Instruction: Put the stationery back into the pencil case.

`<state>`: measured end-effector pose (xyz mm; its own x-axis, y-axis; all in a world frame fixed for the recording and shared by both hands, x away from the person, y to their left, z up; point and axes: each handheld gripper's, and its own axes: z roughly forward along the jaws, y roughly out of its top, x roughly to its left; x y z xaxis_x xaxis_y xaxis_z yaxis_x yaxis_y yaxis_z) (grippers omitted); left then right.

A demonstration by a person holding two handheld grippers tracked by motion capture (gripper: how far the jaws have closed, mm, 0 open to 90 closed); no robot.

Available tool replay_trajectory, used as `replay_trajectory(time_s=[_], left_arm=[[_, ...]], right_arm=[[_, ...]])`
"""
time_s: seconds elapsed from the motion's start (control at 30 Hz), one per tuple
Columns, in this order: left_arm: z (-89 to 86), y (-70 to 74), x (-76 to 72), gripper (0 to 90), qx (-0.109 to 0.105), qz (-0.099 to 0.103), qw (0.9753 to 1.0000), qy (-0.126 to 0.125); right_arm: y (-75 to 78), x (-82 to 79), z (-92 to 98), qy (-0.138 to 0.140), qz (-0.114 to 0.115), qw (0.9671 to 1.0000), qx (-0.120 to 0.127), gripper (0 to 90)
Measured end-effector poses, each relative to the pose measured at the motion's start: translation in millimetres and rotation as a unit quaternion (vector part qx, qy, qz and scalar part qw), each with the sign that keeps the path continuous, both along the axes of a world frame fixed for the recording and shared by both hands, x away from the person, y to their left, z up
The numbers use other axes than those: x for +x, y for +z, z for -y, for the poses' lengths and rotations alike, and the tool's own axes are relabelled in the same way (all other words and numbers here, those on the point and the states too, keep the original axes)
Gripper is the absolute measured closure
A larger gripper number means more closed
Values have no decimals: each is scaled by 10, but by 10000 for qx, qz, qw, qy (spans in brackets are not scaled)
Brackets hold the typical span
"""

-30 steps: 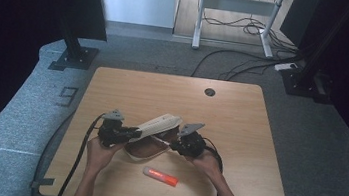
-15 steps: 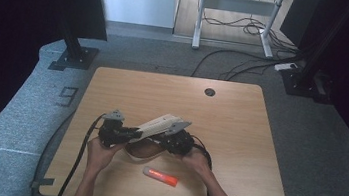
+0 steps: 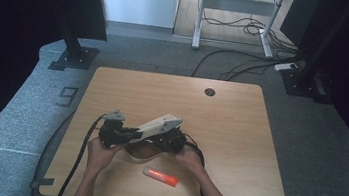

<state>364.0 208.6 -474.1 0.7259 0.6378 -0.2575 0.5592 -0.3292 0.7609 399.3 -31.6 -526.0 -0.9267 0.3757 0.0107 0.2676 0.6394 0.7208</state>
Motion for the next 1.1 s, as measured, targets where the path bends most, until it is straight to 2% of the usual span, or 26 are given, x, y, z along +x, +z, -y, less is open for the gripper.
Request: replay_trajectory(time_s=[0.07,0.1,0.2,0.5,0.63,0.77,0.83,0.87,1.1], left_arm=[[1,-1,0,767,-10,-13,10000,-12],[1,0,-1,767,-13,-15,10000,-19],[-4,-2,3,767,-8,-23,10000,-29],[-7,-5,5,767,-7,-44,10000,-47],[-6,-8,7,766,-7,-55,10000,-55],[-5,-9,7,766,-9,-61,10000,-58],[-3,-12,9,765,-10,-64,10000,-62],[-3,-14,10,765,-6,-66,10000,-64],[-1,-15,9,765,5,-62,10000,-73]], right_arm=[[-3,2,0,-17,-6,10000,5,762],[-6,-4,-2,-67,19,9999,-83,705],[-7,-13,31,-121,74,9997,-178,658],[34,-63,230,-223,111,9994,-226,625],[10,-96,390,-299,58,9991,-279,644],[-27,-107,450,-316,-21,9991,-282,679],[-48,-108,463,-286,-103,9991,-297,722],[-56,-111,456,-193,-117,9992,-324,777],[-3,-93,428,-159,26,9992,-353,794]])
